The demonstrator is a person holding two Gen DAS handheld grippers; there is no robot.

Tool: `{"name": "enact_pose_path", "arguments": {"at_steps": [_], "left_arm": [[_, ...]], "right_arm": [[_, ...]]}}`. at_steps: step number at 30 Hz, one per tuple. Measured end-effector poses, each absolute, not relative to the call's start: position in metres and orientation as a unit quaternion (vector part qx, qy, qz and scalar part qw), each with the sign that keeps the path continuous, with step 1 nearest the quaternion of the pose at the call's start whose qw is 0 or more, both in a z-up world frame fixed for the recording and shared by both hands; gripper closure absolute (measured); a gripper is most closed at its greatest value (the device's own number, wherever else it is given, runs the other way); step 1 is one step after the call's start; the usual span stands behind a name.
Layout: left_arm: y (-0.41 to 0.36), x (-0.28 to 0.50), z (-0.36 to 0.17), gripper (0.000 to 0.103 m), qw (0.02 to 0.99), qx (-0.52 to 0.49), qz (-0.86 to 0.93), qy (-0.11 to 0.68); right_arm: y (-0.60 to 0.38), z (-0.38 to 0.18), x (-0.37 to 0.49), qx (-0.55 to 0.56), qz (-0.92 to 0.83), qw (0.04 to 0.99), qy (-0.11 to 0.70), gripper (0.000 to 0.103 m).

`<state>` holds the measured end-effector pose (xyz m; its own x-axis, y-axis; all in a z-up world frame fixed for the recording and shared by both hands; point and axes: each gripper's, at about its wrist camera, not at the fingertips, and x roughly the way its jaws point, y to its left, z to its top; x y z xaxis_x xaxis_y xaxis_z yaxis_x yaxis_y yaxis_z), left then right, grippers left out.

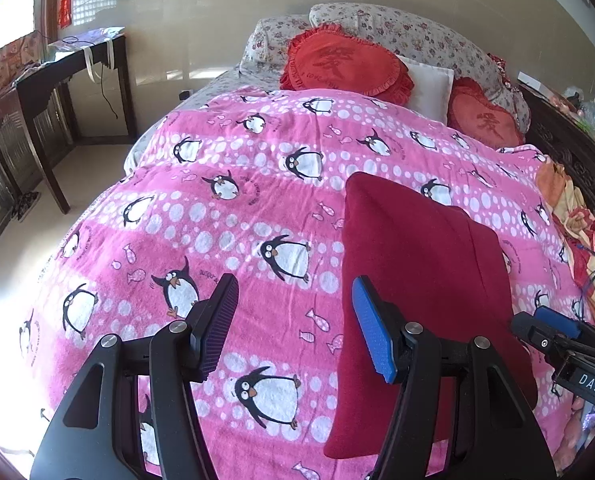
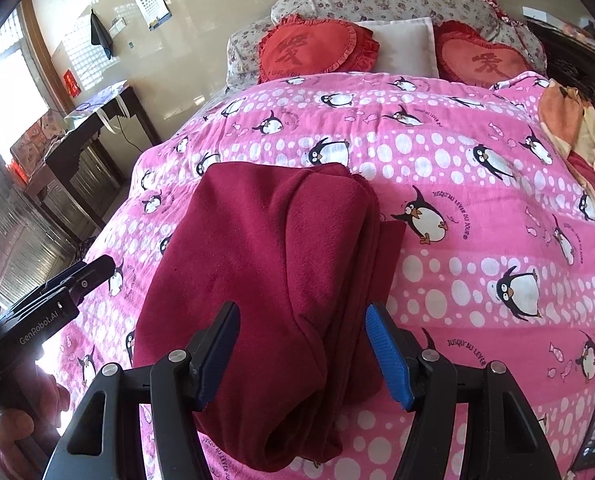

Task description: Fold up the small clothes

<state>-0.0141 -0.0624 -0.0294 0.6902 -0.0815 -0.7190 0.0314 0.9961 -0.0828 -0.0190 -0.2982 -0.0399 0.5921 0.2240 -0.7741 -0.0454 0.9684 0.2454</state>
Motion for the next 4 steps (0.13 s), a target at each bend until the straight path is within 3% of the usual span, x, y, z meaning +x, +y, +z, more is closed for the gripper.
{"name": "enact_pose_path", "arguments": {"at_steps": [4], "left_arm": [[-0.055, -0.0117, -0.0301, 0.043, 0.917, -0.037, -0.024, 0.397]], "right_arm": [[-0.3036, -0.0419, -0.017, 0.106, 0.072, 0.885, 0.448, 0.04]]}}
